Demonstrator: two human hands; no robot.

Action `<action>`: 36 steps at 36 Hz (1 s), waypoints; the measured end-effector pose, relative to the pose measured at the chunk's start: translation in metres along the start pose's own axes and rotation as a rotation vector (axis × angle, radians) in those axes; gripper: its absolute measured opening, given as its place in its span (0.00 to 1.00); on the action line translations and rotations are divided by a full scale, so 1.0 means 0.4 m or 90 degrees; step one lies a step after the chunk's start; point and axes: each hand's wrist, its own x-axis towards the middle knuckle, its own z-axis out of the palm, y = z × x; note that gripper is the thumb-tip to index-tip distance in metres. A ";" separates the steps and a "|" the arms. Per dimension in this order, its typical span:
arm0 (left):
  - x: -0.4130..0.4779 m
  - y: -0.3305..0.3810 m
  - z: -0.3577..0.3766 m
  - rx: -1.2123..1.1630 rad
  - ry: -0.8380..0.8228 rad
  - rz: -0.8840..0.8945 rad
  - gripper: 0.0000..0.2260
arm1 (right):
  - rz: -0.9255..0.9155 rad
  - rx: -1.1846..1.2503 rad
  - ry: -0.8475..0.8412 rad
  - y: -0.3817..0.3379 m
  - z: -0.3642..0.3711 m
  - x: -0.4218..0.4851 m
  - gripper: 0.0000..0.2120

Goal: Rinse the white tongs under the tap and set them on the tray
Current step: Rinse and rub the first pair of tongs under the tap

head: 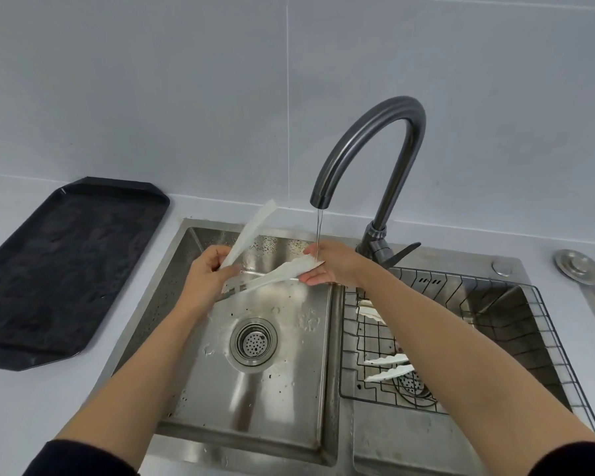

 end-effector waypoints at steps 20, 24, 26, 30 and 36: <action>-0.100 -0.300 0.154 0.234 -0.165 -0.336 0.05 | 0.139 -0.131 0.205 0.310 0.124 0.098 0.31; -0.116 -0.363 0.173 0.284 -0.195 -0.381 0.05 | 0.236 -0.050 0.173 0.394 0.154 0.110 0.28; -0.117 -0.396 0.175 0.292 -0.199 -0.395 0.06 | 0.260 -0.028 0.176 0.431 0.158 0.118 0.25; -0.116 -0.442 0.177 0.365 -0.296 -0.400 0.14 | 0.269 0.027 0.171 0.459 0.167 0.113 0.24; -0.129 -0.472 0.191 0.393 -0.322 -0.410 0.13 | 0.310 0.050 0.179 0.496 0.175 0.107 0.27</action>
